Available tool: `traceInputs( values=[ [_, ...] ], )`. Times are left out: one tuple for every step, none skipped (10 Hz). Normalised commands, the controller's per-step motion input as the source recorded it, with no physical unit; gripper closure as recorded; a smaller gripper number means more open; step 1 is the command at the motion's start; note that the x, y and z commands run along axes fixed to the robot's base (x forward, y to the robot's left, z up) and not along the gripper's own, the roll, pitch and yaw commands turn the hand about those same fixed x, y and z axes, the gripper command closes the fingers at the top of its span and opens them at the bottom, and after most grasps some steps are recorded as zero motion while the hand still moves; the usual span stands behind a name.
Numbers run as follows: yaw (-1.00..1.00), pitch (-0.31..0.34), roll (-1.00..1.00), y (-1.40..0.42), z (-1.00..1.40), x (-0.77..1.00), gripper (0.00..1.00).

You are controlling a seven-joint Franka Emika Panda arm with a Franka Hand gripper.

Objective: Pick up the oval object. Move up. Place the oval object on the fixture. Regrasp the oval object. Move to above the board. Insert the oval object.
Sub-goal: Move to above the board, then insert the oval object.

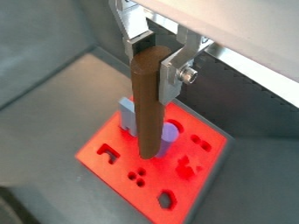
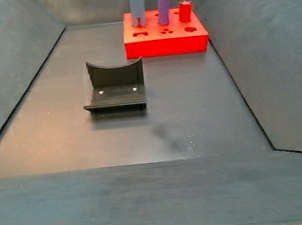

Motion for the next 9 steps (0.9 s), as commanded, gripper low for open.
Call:
traceInputs(
  values=[
    [0.29,-0.283,-0.04,0.01,0.00,-0.05,1.00],
    [0.19,-0.205,-0.03,0.01,0.00,-0.03,1.00],
    [0.01,0.000,0.00,-0.01,0.00,0.00,1.00],
    [0.01,0.000,0.00,-0.05,0.00,0.00,1.00],
    [-0.03,-0.041,0.06,-0.39,0.00,0.00,1.00],
    [-0.43,-0.067,0.06,-0.65,0.00,-0.03,1.00],
    [-0.57,-0.004,0.03,-0.68,0.00,0.03,1.00],
    [-0.59,-0.011,0.03,-0.66,0.00,0.05,1.00],
    [-0.59,-0.019,0.03,-0.65,0.00,0.06,1.00]
  ],
)
